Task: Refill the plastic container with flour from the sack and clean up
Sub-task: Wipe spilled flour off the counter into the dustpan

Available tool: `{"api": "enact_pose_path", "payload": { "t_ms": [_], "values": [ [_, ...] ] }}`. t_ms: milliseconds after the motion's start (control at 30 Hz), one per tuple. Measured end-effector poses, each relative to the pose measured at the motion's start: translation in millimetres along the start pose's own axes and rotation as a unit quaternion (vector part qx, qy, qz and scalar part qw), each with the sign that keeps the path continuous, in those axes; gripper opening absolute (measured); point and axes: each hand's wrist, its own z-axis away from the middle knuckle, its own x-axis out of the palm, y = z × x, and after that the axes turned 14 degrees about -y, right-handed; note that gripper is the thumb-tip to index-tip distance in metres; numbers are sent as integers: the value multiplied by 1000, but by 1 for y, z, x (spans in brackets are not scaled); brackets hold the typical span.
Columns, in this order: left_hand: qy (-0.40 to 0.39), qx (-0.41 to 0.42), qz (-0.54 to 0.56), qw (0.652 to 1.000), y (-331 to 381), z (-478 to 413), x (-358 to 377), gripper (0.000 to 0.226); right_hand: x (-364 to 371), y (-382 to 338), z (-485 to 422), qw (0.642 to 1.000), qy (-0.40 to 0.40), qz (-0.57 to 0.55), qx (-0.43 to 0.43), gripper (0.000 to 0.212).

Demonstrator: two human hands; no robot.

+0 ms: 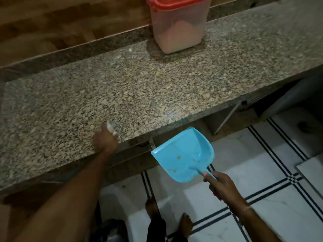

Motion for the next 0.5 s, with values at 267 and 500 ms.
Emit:
{"api": "enact_pose_path", "payload": {
  "t_ms": [267,500],
  "values": [
    [-41,150,-38,987,122,14,56,51,-11,4,-37,1000,27,-12,6,57],
    [20,100,23,995,101,-22,30,38,-32,4,-58,999,41,-28,5,64]
  ]
}}
